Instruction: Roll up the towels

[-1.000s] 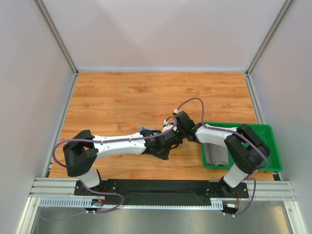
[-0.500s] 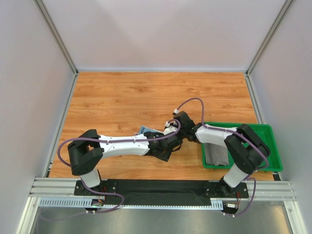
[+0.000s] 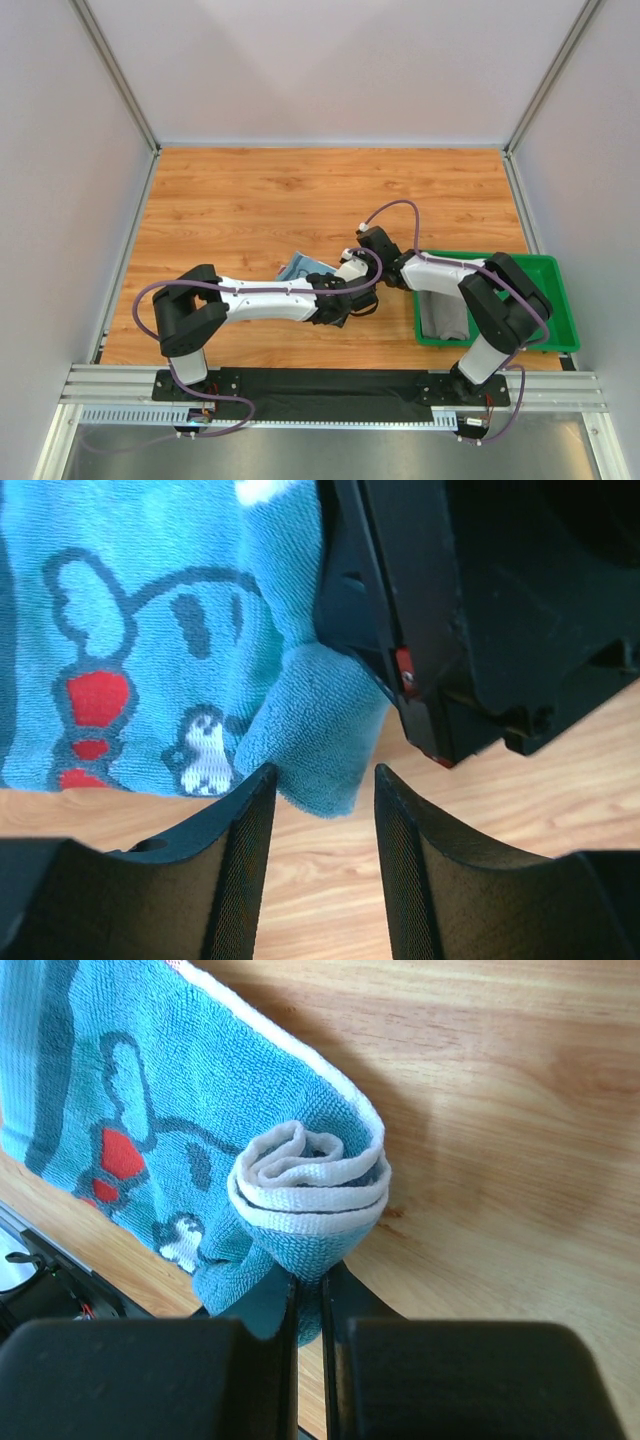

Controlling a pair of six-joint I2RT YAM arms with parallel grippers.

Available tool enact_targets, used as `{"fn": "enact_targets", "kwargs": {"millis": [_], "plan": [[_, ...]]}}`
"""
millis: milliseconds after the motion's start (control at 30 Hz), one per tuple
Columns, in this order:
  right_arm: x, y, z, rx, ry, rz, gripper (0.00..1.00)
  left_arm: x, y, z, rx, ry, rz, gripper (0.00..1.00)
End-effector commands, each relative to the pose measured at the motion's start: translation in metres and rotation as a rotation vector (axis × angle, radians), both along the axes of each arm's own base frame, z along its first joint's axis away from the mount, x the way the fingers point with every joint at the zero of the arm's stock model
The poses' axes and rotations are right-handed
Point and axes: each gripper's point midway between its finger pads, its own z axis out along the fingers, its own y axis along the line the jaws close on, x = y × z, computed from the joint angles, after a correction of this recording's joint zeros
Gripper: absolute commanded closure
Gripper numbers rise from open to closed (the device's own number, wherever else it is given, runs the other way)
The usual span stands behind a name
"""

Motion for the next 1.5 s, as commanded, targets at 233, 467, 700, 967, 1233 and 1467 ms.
{"fn": "enact_targets", "kwargs": {"millis": [233,467,700,967,1233,1467], "plan": [[-0.005,0.021,0.003,0.03,0.021,0.105,1.0,0.003,0.026,-0.04,0.188,-0.018,-0.06,0.49],[-0.006,0.023,-0.003,0.028,0.048,0.124,1.0,0.003,0.037,-0.052,0.201,0.003,-0.047,0.81],[0.001,0.01,-0.005,-0.011,0.058,0.107,1.0,0.002,0.043,-0.034,0.211,0.007,-0.042,1.0],[0.018,-0.009,-0.01,-0.072,0.077,0.05,0.61,0.0,0.042,0.015,0.188,0.021,0.048,1.0],[0.032,-0.018,-0.02,-0.104,0.101,0.034,0.55,-0.019,0.032,0.021,0.049,0.166,0.089,1.0],[0.04,-0.032,-0.021,-0.129,0.108,0.012,0.53,-0.025,0.042,0.016,-0.116,0.312,0.19,1.0]]}}
